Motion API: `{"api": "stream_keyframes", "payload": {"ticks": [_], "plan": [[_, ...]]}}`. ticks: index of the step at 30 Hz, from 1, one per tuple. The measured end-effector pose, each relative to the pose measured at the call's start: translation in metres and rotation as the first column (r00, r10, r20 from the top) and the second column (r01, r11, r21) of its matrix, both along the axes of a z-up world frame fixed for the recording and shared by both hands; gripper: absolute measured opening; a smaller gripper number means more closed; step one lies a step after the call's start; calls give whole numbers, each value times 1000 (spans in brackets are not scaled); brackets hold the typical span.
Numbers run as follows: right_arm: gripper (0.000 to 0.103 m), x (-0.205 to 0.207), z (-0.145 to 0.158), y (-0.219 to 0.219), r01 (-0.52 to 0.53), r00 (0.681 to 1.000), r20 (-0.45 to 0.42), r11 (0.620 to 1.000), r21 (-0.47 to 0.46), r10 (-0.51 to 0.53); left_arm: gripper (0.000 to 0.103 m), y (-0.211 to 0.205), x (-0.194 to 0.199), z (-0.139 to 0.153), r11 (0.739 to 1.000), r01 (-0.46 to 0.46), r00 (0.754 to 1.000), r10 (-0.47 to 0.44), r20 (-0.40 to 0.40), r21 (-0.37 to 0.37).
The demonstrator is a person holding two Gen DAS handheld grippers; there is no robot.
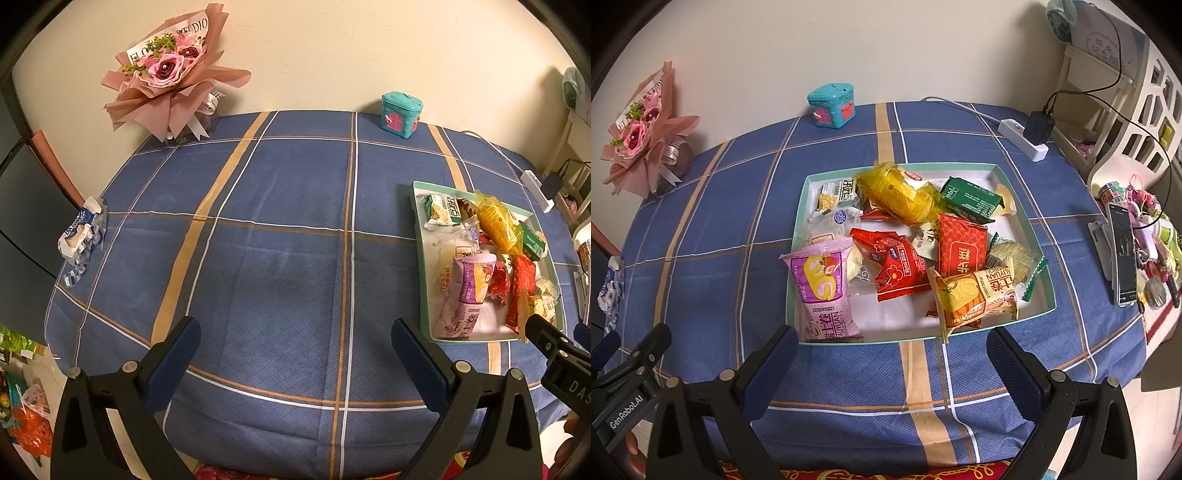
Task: Organize snacks
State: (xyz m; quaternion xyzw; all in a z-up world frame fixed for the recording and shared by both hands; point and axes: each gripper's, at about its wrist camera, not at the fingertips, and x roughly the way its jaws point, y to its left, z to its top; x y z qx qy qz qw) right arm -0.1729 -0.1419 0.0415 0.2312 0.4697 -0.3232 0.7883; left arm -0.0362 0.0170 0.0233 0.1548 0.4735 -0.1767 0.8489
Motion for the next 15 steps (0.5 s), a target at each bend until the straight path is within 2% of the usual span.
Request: {"api": "stream_keyframes", "payload": {"ticks": [15], "plan": [[103, 0, 1, 0, 1, 1000, 2, 1000, -1, -1, 103, -1, -1, 0, 1000, 2, 1000, -2, -2, -4]]}}
